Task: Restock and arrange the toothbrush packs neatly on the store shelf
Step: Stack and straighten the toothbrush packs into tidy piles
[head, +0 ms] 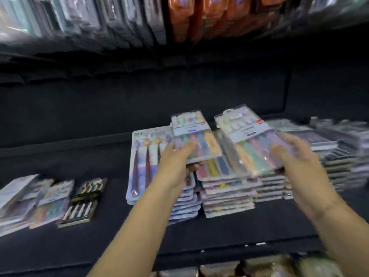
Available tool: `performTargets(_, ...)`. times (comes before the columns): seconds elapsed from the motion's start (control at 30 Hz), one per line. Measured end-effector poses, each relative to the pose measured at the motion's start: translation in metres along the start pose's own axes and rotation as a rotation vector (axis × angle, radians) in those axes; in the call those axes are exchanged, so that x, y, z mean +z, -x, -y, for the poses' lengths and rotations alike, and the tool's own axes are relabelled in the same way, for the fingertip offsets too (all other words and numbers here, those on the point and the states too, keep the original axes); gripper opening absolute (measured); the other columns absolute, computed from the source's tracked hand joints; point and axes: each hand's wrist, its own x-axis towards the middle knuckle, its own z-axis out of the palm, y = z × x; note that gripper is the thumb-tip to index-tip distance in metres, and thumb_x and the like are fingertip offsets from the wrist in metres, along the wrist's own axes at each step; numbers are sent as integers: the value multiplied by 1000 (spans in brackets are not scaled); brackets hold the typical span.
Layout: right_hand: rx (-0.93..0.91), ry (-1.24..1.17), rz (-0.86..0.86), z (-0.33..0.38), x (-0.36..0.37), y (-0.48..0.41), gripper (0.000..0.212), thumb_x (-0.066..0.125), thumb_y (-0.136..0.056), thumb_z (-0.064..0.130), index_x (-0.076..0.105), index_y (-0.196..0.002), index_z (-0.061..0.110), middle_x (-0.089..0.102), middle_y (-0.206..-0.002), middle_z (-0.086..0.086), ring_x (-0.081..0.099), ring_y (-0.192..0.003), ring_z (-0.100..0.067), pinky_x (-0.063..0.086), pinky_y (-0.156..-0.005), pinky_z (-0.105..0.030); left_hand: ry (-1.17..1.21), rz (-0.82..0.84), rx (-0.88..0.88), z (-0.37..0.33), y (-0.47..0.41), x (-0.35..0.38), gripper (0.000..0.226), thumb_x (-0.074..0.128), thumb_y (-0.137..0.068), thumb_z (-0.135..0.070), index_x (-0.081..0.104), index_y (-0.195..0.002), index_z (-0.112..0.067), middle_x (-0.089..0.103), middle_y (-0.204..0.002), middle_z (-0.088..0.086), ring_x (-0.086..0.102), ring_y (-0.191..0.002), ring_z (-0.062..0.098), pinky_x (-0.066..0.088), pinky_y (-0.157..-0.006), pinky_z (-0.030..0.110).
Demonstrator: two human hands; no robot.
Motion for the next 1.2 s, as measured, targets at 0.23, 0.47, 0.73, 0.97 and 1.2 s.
performTargets(0.23, 33, 175, -207, 0, -87, -105, 28, 59, -96, 20, 59, -122, 9, 63, -108, -4, 59, -84, -8, 45, -65, -17, -42, 114, -15, 19, -41, 133, 41, 65, -94, -24, 48, -128, -7, 65, -105, 8, 61, -71, 15, 49, -53, 21)
performTargets(0.47, 136, 284, -235, -21, -106, -140, 30, 58, -95, 26, 63, -117, 7, 65, -112, -9, 58, -104, -22, 45, -93, -36, -387, 4, 76, 47, -55, 171, 70, 61, -93, -42, 32, -148, -10, 44, -147, 8, 48, -129, 27, 42, -105, 36)
performTargets(0.73, 173, 322, -211, -36, -102, -146, 24, 48, -99, 21, 61, -115, 8, 58, -102, -6, 50, -93, -19, 37, -80, -29, -504, 142, 6, 63, -58, 174, 89, 57, -88, -60, 16, -156, -19, 23, -160, -1, 30, -143, 22, 31, -114, 38)
performTargets(0.97, -68, 447, -315, -35, -92, -119, 39, 50, -98, 27, 50, -134, 14, 48, -137, -5, 46, -126, -21, 38, -106, -35, -409, 231, -44, 44, -37, 160, 77, 51, -96, -51, 11, -156, -24, 23, -159, -8, 28, -144, 17, 29, -103, 30)
performTargets(1.2, -499, 230, 241, -30, 51, 36, 26, 48, -97, 27, 53, -122, 28, 47, -128, 20, 48, -125, -5, 37, -103, -14, -360, -95, 477, 8, 1, 10, 36, 55, -99, -28, 52, -135, -25, 57, -127, -18, 54, -111, -12, 41, -88, 5)
